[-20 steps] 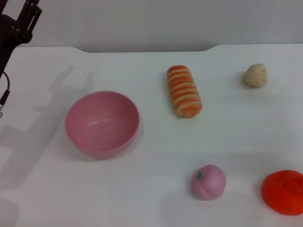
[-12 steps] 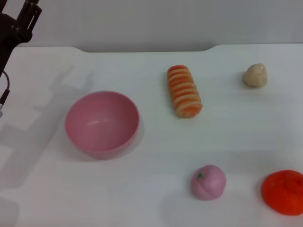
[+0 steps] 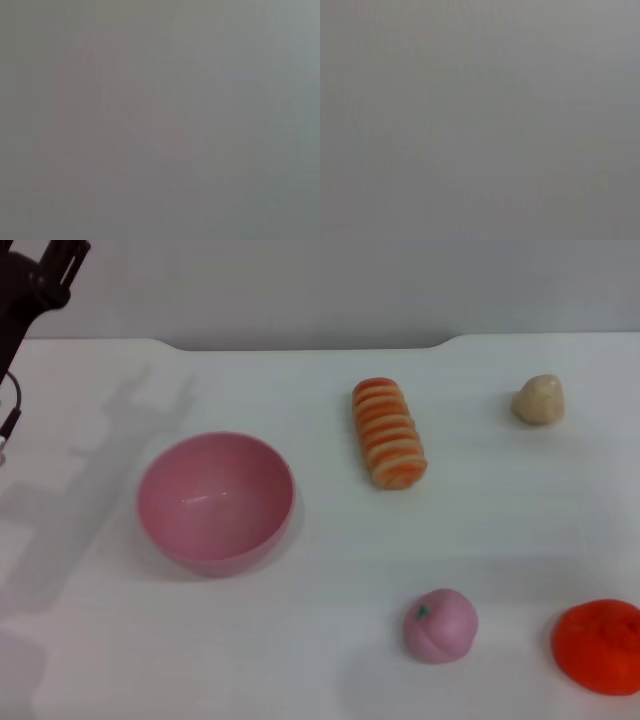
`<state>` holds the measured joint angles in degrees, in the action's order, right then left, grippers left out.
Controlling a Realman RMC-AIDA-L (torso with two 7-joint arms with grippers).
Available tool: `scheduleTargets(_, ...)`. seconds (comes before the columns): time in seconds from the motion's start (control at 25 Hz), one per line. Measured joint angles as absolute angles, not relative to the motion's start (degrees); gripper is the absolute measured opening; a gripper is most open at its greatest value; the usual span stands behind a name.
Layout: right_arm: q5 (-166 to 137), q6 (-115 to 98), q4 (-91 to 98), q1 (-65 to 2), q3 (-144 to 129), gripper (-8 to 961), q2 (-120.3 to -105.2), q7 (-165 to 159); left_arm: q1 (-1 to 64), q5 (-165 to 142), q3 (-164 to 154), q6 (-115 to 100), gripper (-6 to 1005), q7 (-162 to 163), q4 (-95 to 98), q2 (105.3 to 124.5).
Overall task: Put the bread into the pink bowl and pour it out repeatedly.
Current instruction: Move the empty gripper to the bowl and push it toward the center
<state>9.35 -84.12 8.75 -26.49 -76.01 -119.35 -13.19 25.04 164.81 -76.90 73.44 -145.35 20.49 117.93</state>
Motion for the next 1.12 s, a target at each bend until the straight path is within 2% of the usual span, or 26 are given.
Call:
scheduleTargets(0.32, 9.4, -83.3, 8.7, -26.4, -75.9, 475, -119.35, -13.2, 25.2, 160.4, -76.9, 56.4, 669, -138.1, 32.1, 116.23)
scheduleTargets(0.64, 9.4, -82.6, 8.2, -26.0, -75.9, 481, -119.42, -13.2, 25.2, 146.7, -76.6, 45.8, 669, -117.4, 42.2, 111.03)
scheduleTargets(0.76, 9.4, -82.6, 8.1, -25.9, -75.9, 484, -119.41, -13.2, 24.8, 135.8, -76.2, 44.1, 669, -102.1, 46.4, 108.25)
scheduleTargets(0.92, 9.6, -82.2, 8.0, -26.1, -75.9, 487, -119.32, -13.2, 24.7, 122.4, -74.2, 44.5, 670, -88.9, 50.5, 107.0)
scheduleTargets(1.12, 9.6, -81.1, 8.2, -26.7, -75.8, 490, -119.13, -13.2, 25.5, 98.2, -68.9, 51.0, 670, -69.1, 57.3, 106.54)
